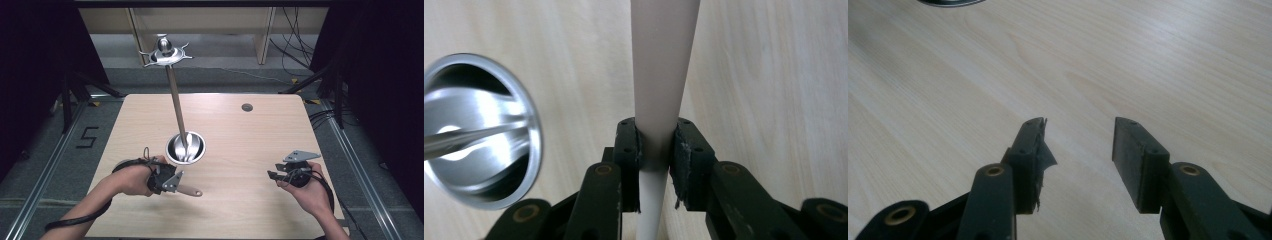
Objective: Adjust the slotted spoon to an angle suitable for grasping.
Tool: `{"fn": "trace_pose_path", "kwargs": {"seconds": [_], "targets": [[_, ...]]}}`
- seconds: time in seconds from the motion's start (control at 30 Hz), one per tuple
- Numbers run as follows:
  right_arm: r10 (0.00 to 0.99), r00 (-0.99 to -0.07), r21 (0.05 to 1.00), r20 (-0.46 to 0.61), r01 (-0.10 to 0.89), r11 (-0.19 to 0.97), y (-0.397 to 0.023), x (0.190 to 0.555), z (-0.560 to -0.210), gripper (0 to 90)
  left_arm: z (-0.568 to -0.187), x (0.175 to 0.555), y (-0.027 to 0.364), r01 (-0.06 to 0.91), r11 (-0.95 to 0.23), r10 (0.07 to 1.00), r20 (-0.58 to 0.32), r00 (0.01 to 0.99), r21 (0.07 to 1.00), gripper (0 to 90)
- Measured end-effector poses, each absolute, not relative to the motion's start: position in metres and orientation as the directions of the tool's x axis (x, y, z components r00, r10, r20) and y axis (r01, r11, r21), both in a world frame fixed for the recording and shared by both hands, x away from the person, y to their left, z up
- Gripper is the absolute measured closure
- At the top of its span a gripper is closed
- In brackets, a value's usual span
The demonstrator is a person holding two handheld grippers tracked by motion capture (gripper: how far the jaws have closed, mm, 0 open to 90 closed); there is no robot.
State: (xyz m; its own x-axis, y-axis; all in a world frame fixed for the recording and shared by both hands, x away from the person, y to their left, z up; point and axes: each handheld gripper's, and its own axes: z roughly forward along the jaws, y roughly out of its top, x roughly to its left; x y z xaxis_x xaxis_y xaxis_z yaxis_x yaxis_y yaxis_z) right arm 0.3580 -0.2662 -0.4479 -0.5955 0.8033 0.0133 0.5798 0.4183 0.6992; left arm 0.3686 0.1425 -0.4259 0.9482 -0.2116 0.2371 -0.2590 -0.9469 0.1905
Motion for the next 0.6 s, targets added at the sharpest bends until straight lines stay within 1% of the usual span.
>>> {"fn": "trace_pose_path", "kwargs": {"seconds": [0.07, 0.1, 0.17, 0.2, 0.23, 0.3, 0.33, 0.37, 0.4, 0.43, 0.47, 0.5, 0.53, 0.57, 0.6], "targets": [[0.803, -0.596, 0.7, 0.011, 0.578, 0.419, -0.266, 0.358, -0.448, 56.7, -0.421, 0.368, 0.146, -0.222, -0.947, -0.163, 0.246, 0.955, 0.232, 74.1], [0.804, -0.595, 0.699, 0.011, 0.579, 0.419, -0.267, 0.358, -0.448, 56.8, -0.418, 0.369, 0.149, -0.218, -0.947, -0.156, 0.255, 0.954, 0.236, 74.1], [0.803, -0.596, 0.696, 0.011, 0.581, 0.422, -0.267, 0.358, -0.448, 56.8, -0.413, 0.369, 0.153, -0.188, -0.943, -0.116, 0.256, 0.96, 0.276, 74.1], [0.798, -0.602, 0.701, 0.002, 0.57, 0.428, -0.267, 0.359, -0.448, 56.7, -0.411, 0.37, 0.155, -0.196, -0.936, -0.114, 0.274, 0.955, 0.294, 74.1], [0.801, -0.599, 0.699, 0.007, 0.576, 0.424, -0.267, 0.359, -0.448, 56.8, -0.412, 0.368, 0.157, -0.152, -0.927, -0.062, 0.261, 0.963, 0.342, 74.1], [0.797, -0.604, 0.704, -0.001, 0.566, 0.429, -0.267, 0.359, -0.448, 56.8, -0.407, 0.369, 0.161, -0.143, -0.926, -0.043, 0.279, 0.959, 0.35, 74.1], [0.81, -0.586, 0.691, 0.029, 0.597, 0.407, -0.266, 0.357, -0.447, 56.8, -0.405, 0.369, 0.163, -0.138, -0.925, -0.032, 0.287, 0.957, 0.354, 74.1], [0.81, -0.586, 0.693, 0.026, 0.595, 0.408, -0.266, 0.357, -0.447, 56.8, -0.405, 0.367, 0.166, -0.099, -0.909, 0.018, 0.274, 0.961, 0.404, 74.1], [0.806, -0.592, 0.703, 0.013, 0.578, 0.414, -0.266, 0.358, -0.447, 56.8, -0.402, 0.368, 0.167, -0.102, -0.913, 0.015, 0.283, 0.959, 0.396, 74.1], [0.804, -0.595, 0.703, 0.01, 0.576, 0.417, -0.267, 0.358, -0.447, 56.8, -0.401, 0.367, 0.169, -0.084, -0.902, 0.043, 0.28, 0.959, 0.424, 74.1], [0.804, -0.594, 0.703, 0.011, 0.577, 0.416, -0.267, 0.358, -0.447, 56.8, -0.397, 0.368, 0.172, -0.098, -0.909, 0.029, 0.296, 0.955, 0.405, 74.1], [0.805, -0.594, 0.703, 0.011, 0.576, 0.416, -0.267, 0.358, -0.447, 56.8, -0.399, 0.365, 0.174, -0.051, -0.888, 0.087, 0.276, 0.957, 0.457, 74.1], [0.804, -0.594, 0.704, 0.009, 0.575, 0.417, -0.267, 0.358, -0.447, 56.8, -0.399, 0.365, 0.174, -0.051, -0.888, 0.087, 0.276, 0.957, 0.457, 74.1], [0.805, -0.593, 0.703, 0.011, 0.577, 0.416, -0.266, 0.358, -0.447, 56.9, -0.393, 0.366, 0.179, -0.052, -0.893, 0.092, 0.295, 0.951, 0.446, 74.1], [0.805, -0.593, 0.702, 0.011, 0.578, 0.416, -0.266, 0.358, -0.447, 56.9, -0.392, 0.366, 0.181, -0.041, -0.889, 0.108, 0.295, 0.949, 0.456, 74.1]]}}
